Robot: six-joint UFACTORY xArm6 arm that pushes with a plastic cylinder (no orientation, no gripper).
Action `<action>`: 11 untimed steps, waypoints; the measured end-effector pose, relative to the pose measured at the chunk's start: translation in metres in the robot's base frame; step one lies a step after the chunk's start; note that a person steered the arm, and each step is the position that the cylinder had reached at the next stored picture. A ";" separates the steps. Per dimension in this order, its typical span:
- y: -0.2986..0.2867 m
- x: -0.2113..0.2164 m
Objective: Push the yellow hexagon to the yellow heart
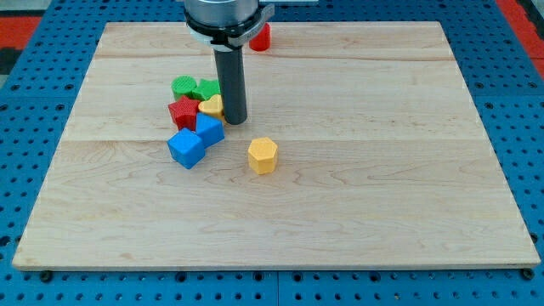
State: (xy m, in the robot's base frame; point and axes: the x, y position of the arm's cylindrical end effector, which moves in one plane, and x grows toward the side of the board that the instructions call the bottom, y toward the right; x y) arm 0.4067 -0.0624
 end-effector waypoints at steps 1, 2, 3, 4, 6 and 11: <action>0.013 0.006; 0.049 0.006; 0.084 0.041; 0.100 0.102; 0.038 0.062; 0.020 0.016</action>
